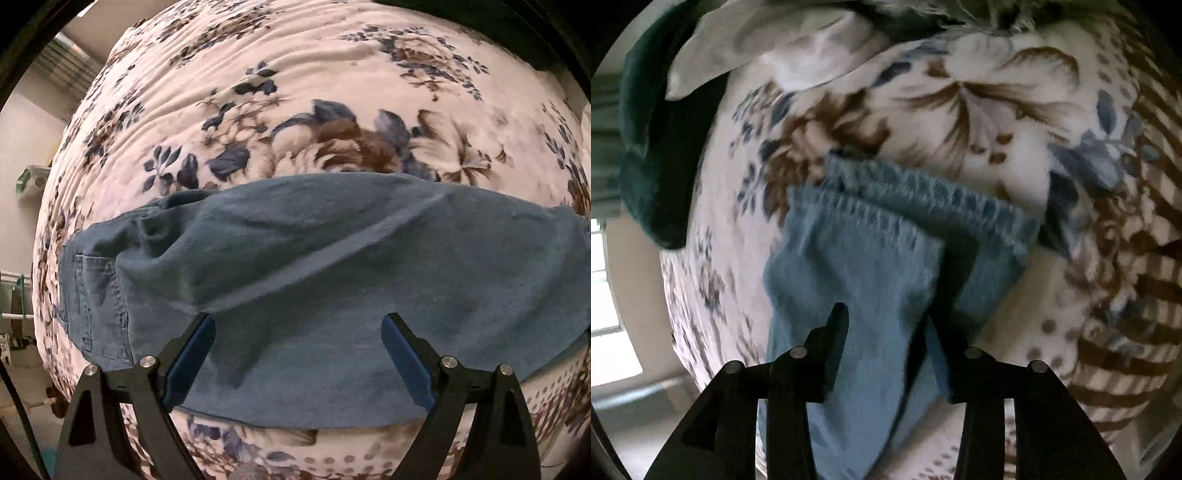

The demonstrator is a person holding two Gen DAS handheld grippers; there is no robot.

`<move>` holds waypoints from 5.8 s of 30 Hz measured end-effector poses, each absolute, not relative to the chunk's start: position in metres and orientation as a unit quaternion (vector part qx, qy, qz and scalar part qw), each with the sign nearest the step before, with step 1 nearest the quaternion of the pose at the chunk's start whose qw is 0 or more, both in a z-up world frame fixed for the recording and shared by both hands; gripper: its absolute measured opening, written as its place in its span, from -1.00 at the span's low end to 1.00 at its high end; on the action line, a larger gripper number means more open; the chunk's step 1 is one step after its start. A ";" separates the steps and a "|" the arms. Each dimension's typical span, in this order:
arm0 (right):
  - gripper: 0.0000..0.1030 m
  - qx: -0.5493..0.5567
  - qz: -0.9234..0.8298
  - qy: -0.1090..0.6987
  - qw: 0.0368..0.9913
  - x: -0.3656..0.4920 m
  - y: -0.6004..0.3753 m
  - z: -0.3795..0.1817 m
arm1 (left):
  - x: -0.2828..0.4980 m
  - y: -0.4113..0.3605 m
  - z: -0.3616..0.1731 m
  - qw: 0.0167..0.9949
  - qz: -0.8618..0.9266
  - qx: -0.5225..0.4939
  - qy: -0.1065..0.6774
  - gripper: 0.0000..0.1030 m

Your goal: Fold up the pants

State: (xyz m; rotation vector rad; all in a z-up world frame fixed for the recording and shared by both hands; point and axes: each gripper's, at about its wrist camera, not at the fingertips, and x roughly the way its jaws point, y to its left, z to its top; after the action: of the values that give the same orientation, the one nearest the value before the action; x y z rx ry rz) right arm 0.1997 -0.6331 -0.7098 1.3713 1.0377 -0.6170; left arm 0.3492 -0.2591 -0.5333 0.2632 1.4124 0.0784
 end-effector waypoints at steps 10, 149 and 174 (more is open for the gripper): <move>-0.91 0.468 -0.321 0.482 0.668 0.211 -0.607 -0.678 | 0.351 -0.273 -0.531 0.759 0.033 0.126 0.638 0.78; -0.88 0.106 0.273 0.779 0.555 0.548 -0.229 -0.671 | 0.467 -0.040 -0.542 0.770 0.027 0.127 0.625 0.76; 0.26 0.273 0.313 0.763 0.496 0.560 -0.144 -0.713 | 0.440 -0.060 -0.559 0.731 -0.188 0.118 0.646 -0.77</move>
State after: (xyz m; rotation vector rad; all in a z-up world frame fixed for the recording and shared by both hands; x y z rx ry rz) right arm 0.5602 -0.1444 -0.7126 0.6610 1.8487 0.7581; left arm 0.4402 -0.0605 -0.5585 0.2604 1.4211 -0.4127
